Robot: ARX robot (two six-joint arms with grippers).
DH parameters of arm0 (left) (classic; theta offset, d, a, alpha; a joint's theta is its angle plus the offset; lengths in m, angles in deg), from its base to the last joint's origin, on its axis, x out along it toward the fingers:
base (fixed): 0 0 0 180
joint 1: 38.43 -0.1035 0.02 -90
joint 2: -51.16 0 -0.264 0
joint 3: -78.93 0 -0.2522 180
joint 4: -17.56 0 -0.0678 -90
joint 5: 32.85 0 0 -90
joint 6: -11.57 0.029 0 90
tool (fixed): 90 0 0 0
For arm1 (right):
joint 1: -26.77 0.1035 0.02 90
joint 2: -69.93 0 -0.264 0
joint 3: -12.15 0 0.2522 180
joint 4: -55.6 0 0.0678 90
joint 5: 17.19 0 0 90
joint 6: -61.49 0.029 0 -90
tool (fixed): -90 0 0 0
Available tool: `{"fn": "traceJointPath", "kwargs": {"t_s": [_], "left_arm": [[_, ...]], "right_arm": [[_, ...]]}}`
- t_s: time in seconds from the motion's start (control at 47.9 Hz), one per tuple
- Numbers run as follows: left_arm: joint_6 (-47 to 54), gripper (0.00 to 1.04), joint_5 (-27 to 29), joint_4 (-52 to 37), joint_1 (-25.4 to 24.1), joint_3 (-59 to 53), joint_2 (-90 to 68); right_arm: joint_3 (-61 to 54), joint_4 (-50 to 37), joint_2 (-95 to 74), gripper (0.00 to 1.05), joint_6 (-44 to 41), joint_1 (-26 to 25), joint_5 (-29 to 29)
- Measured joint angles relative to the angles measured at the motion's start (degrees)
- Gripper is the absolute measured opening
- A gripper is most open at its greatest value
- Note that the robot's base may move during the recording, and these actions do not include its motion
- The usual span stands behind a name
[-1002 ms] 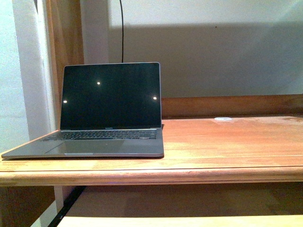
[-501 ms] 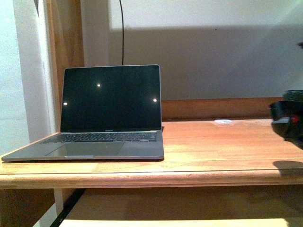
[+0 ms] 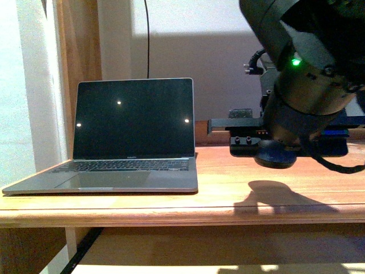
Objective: Place mouse
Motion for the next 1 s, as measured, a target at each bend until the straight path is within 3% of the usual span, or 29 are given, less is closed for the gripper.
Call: {"fn": "traceJointPath", "kwargs": {"t_s": [0.313,0.918,1.002], "left_arm": [[0.0,0.97,0.0,0.0,0.0,0.0,0.0],[0.0,0.97,0.0,0.0,0.0,0.0,0.0],[0.0,0.97,0.0,0.0,0.0,0.0,0.0]], "right_arm": [[7.3,0.5,-9.0,0.56,0.4,0.5,-3.8],[9.7,-2.7,-14.6,0.56,-0.1,1.3,-4.6],[9.7,-3.4,-14.6,0.69,-0.3,1.3,-4.5]]}}
